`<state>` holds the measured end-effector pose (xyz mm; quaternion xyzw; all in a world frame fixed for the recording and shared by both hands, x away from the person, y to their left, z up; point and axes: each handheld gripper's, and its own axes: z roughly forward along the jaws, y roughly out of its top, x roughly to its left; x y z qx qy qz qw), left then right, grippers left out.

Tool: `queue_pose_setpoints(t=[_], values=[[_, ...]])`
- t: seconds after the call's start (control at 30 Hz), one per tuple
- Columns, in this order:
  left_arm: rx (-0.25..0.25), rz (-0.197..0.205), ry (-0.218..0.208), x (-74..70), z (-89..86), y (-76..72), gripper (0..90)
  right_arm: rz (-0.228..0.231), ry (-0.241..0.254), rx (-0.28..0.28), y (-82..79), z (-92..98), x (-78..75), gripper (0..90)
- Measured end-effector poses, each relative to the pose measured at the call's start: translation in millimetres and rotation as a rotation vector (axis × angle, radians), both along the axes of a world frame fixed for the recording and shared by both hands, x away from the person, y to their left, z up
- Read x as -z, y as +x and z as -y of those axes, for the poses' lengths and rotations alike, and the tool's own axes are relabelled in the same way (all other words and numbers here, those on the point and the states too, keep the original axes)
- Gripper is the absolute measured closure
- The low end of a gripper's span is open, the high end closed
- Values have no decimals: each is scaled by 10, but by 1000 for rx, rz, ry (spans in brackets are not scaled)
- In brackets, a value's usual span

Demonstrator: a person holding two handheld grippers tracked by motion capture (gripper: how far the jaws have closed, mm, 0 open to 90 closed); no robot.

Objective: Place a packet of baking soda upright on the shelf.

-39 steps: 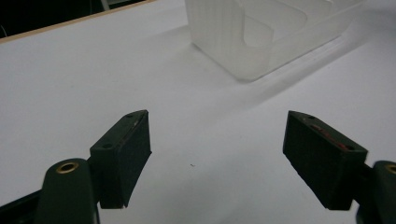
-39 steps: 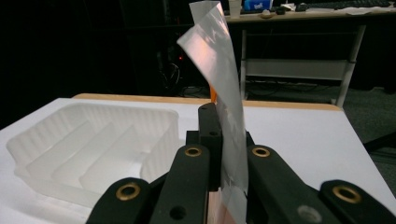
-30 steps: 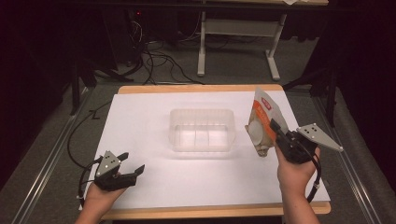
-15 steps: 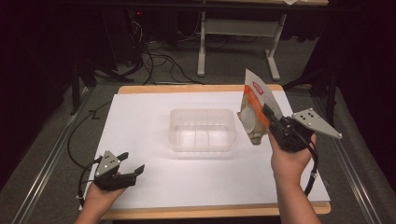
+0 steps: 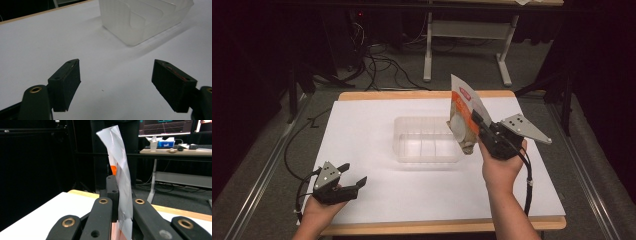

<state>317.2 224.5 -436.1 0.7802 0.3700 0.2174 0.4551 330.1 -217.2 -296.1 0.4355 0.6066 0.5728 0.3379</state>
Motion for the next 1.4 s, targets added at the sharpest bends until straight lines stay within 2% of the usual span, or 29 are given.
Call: queue_pose_setpoints(t=[0.27, 0.57, 1.2, 1.4], values=[[3, 2, -2, -6, -4, 4, 234, -7, -2, -37, 104, -254, 74, 900], [6, 4, -8, -11, -16, 9, 234, -19, -10, -48, 241, -483, 173, 900], [12, 6, -18, -20, -13, 20, 234, -41, -13, -62, 442, -778, 353, 900], [8, 3, -28, -22, -30, 20, 234, -45, 3, -75, 503, -896, 386, 900]])
